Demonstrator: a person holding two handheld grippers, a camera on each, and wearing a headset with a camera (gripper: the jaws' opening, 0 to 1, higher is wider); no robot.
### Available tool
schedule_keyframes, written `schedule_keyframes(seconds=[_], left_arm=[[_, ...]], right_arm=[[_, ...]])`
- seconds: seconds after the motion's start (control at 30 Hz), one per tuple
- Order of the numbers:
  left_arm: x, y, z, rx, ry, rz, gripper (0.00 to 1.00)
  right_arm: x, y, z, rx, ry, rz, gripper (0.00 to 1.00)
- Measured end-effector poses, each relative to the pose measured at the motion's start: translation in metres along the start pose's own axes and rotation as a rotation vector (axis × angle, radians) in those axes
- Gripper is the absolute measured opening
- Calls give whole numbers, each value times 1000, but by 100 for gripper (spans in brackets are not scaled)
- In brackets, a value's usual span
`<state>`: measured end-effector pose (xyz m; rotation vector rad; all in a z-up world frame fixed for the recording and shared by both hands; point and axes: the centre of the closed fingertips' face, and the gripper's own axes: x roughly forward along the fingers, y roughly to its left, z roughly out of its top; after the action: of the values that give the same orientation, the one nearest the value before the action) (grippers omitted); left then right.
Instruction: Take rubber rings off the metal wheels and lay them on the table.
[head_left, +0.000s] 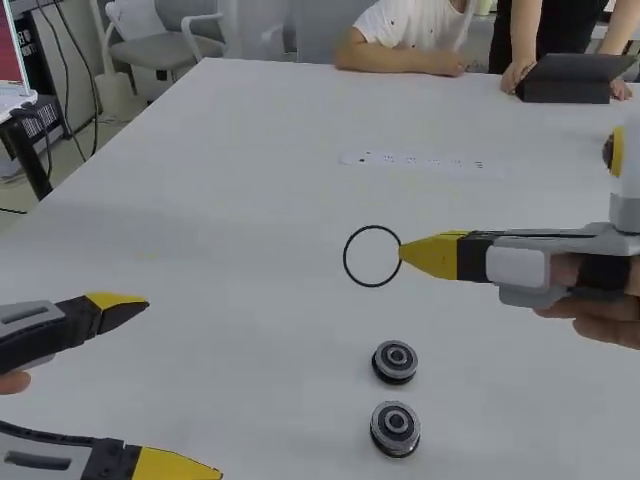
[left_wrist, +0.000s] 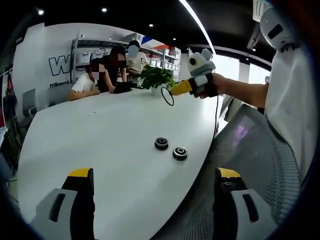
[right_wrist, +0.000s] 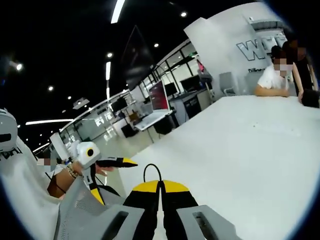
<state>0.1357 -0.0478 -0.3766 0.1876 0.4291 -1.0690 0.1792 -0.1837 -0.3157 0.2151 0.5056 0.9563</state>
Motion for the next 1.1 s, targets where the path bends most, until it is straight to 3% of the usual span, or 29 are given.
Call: schedule_keyframes(seconds=[0.47,0.8,0.93,1.1], left_arm=[[-2,-6,1,11,11,-6,99],[-4,-6,0,10,11,-3,99],[-4,-7,-3,10,24,-7,99],[-5,-6,-1,11,17,-3,99]], right_arm=[[36,22,-22,-92,133,65,0],[62,31,-55,-115,234,96,0],[69,23,-69,-152,290,84,0],[74,18,-76,-150,315,84,0]])
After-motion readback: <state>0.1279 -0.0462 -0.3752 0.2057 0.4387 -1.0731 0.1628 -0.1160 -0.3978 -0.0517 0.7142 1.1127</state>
